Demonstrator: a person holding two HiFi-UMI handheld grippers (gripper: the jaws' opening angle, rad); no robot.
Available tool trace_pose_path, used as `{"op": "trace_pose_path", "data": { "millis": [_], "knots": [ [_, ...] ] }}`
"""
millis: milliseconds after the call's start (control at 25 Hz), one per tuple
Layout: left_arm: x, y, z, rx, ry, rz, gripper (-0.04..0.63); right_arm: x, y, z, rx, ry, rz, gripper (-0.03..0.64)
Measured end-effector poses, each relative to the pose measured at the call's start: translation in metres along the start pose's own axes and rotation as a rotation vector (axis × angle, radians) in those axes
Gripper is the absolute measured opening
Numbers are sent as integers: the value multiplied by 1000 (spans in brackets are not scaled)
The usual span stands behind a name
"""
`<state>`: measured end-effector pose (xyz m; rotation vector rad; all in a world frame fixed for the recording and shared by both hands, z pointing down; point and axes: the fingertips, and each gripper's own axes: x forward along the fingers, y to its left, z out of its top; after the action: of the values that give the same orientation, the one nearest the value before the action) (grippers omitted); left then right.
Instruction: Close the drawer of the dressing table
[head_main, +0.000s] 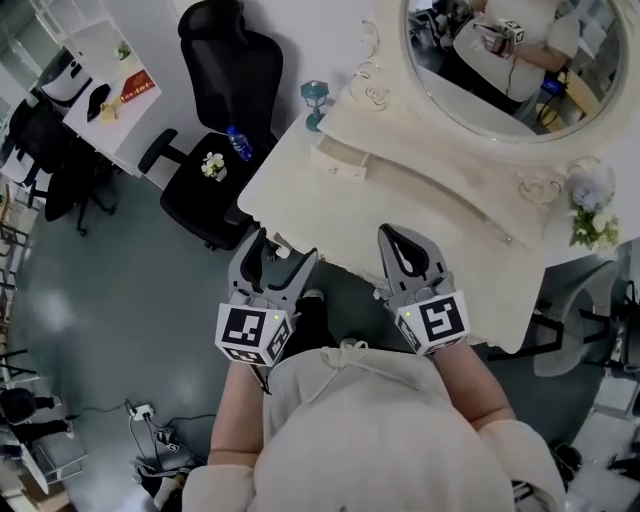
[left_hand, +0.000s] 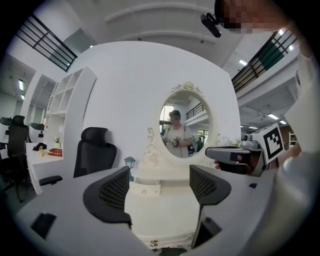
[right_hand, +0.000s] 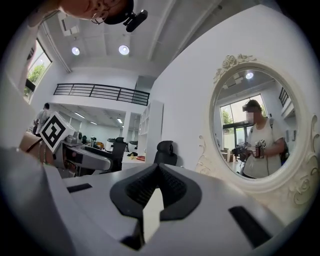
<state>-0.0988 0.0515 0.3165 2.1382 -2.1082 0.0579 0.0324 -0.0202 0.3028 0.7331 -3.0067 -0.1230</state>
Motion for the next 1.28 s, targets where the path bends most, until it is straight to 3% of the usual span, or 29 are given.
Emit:
{"op": "trace_pose_path", "data": {
  "millis": [360, 560, 880, 1280],
  "knots": [
    [126, 44, -35, -2, 119, -235, 380, 76, -54, -21, 49, 56, -201, 7],
    [180, 60, -77, -22, 196, -329, 379, 114, -75, -47, 73, 81, -320, 7],
    [235, 60, -163, 34, 365, -457, 379, 145, -86, -105, 129, 131, -418, 8],
    [286, 61, -214, -53, 463, -417, 379, 138, -106, -155, 170, 197, -496, 8]
  ]
}}
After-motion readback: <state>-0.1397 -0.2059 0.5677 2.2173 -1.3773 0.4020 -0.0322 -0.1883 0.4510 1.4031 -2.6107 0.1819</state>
